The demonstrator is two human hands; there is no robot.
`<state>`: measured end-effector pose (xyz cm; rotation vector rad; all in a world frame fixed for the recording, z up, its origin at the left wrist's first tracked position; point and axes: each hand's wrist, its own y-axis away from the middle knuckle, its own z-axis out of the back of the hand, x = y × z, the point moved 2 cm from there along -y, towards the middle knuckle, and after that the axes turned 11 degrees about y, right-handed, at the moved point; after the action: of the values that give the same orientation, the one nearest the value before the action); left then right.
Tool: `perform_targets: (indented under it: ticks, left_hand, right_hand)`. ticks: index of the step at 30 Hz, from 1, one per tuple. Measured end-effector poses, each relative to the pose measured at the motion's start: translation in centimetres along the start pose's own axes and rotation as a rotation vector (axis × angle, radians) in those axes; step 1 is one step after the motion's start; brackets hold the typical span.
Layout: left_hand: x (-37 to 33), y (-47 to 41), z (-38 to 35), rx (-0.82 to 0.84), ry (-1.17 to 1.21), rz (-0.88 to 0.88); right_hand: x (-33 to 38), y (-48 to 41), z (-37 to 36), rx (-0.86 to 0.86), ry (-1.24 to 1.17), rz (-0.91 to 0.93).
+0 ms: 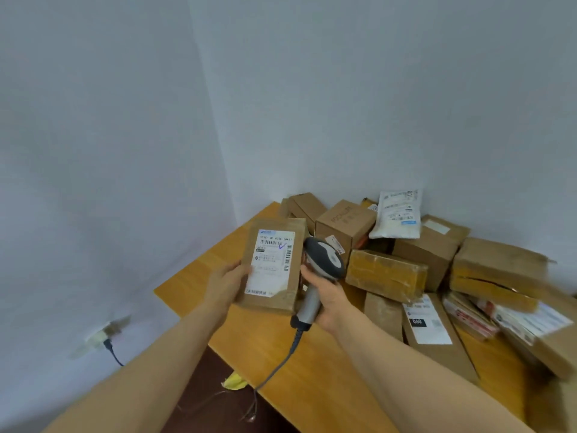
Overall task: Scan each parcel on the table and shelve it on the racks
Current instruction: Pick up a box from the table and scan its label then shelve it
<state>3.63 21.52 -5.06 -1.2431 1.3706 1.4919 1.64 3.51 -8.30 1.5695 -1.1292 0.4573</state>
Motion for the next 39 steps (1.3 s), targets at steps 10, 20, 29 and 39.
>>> perform_targets:
  ticks: [10, 20, 29, 39]
  left_hand:
    - [-1.6, 1.5, -1.1, 0.417, 0.187, 0.231]
    - [-4.5, 0.8, 3.2, 0.235, -0.077, 0.144]
    - [-4.1, -1.8, 7.5, 0.012, -0.073, 0.05]
    - [-3.9, -3.6, 10.3, -0.195, -0.268, -0.037]
  right_hand:
    - [2.0, 2.8, 1.8, 0.07, -0.029, 0.074]
    - [3.6, 3.6, -0.7, -0.013, 0.197, 0.192]
    - [3.5, 6.5, -5.2, 0.246, 0.451, 0.244]
    - [3.6, 7.2, -7.5, 0.229, 0.539, 0.183]
